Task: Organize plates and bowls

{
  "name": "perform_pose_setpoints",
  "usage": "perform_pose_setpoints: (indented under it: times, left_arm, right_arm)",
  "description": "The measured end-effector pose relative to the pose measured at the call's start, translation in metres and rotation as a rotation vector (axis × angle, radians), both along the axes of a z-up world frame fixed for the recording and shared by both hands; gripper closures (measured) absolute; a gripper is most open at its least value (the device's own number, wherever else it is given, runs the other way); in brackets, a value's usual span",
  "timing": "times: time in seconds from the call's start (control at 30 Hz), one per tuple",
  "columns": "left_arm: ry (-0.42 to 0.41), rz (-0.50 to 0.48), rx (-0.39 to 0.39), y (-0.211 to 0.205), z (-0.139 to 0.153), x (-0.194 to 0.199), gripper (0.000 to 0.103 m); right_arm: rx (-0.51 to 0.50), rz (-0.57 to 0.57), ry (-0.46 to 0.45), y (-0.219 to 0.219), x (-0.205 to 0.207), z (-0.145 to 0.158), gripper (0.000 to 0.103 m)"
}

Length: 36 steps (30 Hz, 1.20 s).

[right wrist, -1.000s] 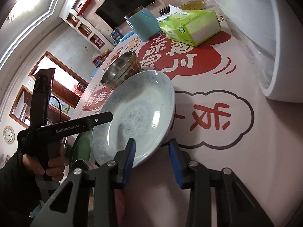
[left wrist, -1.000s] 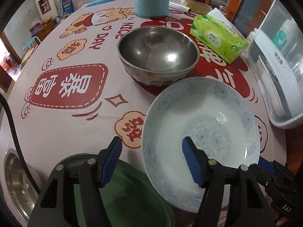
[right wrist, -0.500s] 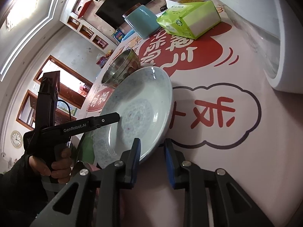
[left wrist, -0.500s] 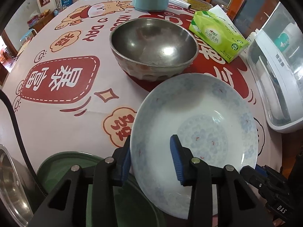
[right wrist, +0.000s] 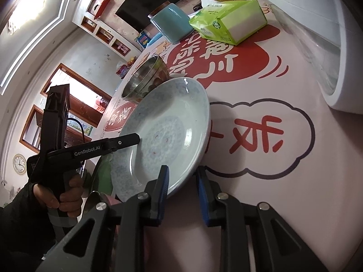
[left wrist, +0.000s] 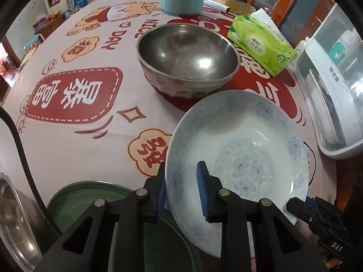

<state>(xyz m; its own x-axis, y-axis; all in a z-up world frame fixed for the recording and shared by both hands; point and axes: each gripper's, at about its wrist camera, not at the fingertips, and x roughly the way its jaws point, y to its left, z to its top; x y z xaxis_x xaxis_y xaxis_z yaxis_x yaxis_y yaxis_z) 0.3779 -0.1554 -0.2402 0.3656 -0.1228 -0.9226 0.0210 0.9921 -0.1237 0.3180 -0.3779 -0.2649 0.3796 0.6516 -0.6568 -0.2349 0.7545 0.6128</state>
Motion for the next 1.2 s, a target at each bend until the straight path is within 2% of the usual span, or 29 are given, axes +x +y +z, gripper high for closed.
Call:
perform_pose_setpoints:
  times: [0.27,0.57,1.2]
  left_arm:
    - [-0.039,-0.030,0.002,-0.007,0.011,-0.003,0.081]
    - [-0.095,-0.046,-0.021,-0.011,0.027,-0.009,0.081]
    - [-0.221,-0.079,-0.047,-0.012,0.084,-0.031,0.081]
  right_arm:
    - [0.019,-0.021,0.013,-0.007,-0.001,0.000,0.079]
    - [0.017,-0.036,-0.047,-0.013,-0.008,0.015,0.079]
    - [-0.009,-0.045,-0.171,-0.013,-0.025,0.064,0.079]
